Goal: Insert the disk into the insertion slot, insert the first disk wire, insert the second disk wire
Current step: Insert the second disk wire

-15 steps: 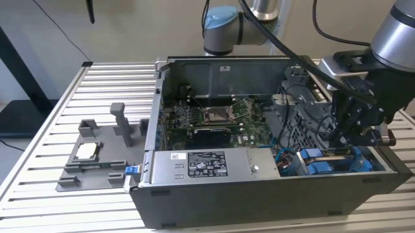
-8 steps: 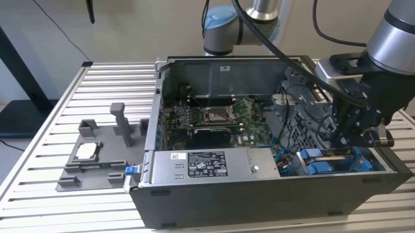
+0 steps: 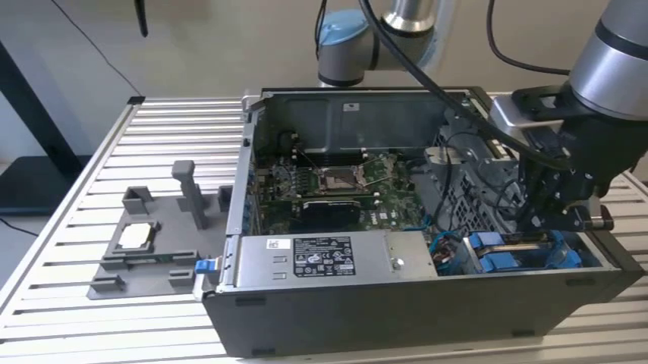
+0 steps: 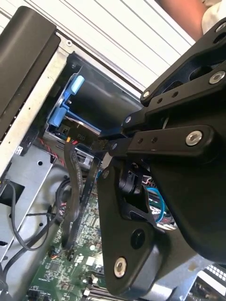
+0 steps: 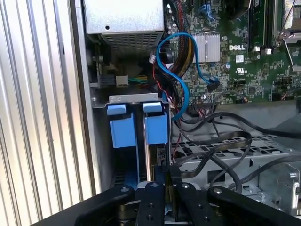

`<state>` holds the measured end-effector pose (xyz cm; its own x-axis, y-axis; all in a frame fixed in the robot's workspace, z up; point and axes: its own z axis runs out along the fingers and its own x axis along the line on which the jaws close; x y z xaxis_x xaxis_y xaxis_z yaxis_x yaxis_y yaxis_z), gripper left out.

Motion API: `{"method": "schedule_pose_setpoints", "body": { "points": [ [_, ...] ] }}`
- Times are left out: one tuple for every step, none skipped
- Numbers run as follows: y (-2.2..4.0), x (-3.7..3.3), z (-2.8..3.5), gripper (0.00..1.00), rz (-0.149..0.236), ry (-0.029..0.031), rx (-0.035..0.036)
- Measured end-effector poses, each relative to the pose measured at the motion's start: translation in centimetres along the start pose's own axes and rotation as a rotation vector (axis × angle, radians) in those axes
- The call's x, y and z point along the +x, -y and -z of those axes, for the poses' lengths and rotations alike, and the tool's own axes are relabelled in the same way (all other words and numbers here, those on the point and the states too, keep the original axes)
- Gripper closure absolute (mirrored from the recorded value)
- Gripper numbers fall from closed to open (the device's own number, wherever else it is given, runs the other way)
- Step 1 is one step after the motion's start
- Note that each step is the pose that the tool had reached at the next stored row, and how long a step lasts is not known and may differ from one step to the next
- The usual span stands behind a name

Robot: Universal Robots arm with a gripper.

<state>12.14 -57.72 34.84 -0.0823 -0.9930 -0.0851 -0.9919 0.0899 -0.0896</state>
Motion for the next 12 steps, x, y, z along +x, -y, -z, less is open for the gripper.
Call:
{"method": "schedule_pose_setpoints", "body": {
  "points": [
    [-0.02, -0.02, -0.07, 0.84, 0.0, 0.0004, 0.0028],
    [-0.04, -0.04, -0.14, 0.84, 0.001, 0.0006, 0.0058],
    [-0.08, -0.06, -0.19, 0.84, 0.001, 0.0006, 0.008],
    [-0.14, -0.07, -0.24, 0.84, 0.001, 0.0007, 0.0093],
    [-0.2, -0.07, -0.29, 0.84, 0.001, 0.0009, 0.0101],
    [-0.26, -0.07, -0.34, 0.84, 0.001, 0.001, 0.0107],
    [-0.3, -0.07, -0.39, 0.84, 0.001, 0.0011, 0.0111],
    [-0.31, -0.07, -0.43, 0.84, 0.001, 0.0009, 0.0116],
    [-0.31, -0.07, -0.46, 0.84, 0.001, 0.0008, 0.0121],
    [-0.31, -0.07, -0.5, 0.84, 0.001, 0.0009, 0.0125],
    [-0.32, -0.06, -0.53, 0.84, 0.002, 0.001, 0.0127],
    [-0.33, -0.06, -0.55, 0.84, 0.003, 0.0011, 0.0127]
  ]
}}
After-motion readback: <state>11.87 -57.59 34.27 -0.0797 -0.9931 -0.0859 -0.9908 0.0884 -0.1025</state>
